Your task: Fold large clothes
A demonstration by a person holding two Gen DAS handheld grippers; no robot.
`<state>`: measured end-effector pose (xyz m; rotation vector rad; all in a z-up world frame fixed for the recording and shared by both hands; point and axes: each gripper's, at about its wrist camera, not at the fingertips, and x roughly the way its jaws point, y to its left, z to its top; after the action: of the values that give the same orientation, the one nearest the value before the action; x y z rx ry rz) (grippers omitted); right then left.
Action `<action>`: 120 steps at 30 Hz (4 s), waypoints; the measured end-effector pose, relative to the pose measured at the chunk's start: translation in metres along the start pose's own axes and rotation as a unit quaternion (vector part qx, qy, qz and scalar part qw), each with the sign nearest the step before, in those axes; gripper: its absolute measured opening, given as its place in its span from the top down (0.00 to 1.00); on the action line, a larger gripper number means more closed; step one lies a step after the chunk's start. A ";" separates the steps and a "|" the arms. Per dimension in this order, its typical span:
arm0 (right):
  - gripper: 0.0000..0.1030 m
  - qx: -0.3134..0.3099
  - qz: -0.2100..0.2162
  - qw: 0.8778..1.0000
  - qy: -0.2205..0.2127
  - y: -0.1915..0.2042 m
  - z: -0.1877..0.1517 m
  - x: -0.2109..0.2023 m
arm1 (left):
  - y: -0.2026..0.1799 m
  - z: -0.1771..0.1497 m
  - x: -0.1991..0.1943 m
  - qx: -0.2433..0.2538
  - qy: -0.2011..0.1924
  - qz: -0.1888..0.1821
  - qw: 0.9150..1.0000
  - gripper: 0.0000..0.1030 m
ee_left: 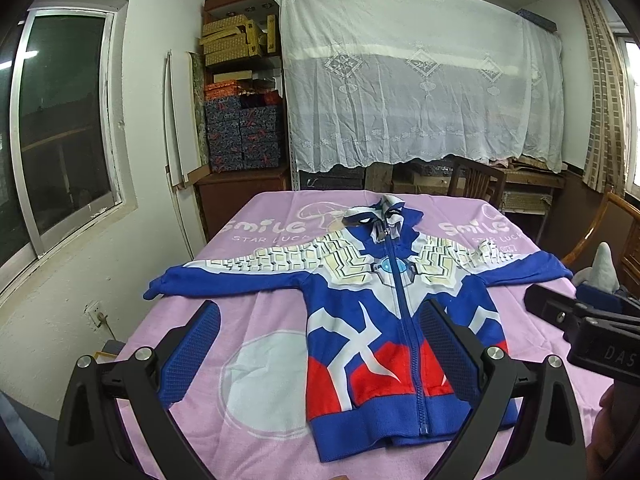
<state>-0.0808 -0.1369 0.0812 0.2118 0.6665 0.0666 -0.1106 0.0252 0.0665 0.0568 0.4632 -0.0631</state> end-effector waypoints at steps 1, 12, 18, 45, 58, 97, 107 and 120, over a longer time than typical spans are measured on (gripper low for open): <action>0.04 -0.005 -0.006 1.000 -0.006 0.004 -0.002 0.000 | 0.001 0.000 0.001 0.000 0.002 0.002 1.000 0.03; 0.04 0.001 -0.008 1.000 -0.020 0.006 -0.009 -0.001 | 0.006 0.001 0.014 -0.012 0.018 0.014 1.000 0.03; 0.04 0.001 -0.007 0.999 -0.041 0.008 -0.012 -0.008 | 0.007 0.001 0.013 -0.012 0.016 0.018 1.000 0.03; 0.04 0.006 0.013 1.000 -0.027 0.008 -0.013 -0.007 | 0.003 -0.003 0.013 -0.001 0.012 0.025 1.000 0.03; 0.04 0.005 0.014 0.999 -0.036 0.006 -0.013 -0.008 | 0.000 -0.009 0.014 0.002 0.016 0.023 1.000 0.03; 0.04 0.029 0.018 0.999 -0.026 -0.009 -0.016 0.000 | -0.005 -0.009 0.024 0.013 0.033 0.016 0.999 0.03; 0.04 0.054 0.051 0.997 0.017 -0.053 -0.029 0.027 | 0.030 -0.023 0.067 -0.023 0.110 -0.008 0.994 0.03; 0.04 0.143 0.087 0.981 0.097 -0.121 -0.062 0.086 | 0.051 -0.076 0.161 -0.081 0.275 -0.122 0.950 0.14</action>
<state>-0.0520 -0.2335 -0.0444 0.5462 0.8517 0.1602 0.0033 0.0736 -0.0712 -0.1494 1.0308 -0.2567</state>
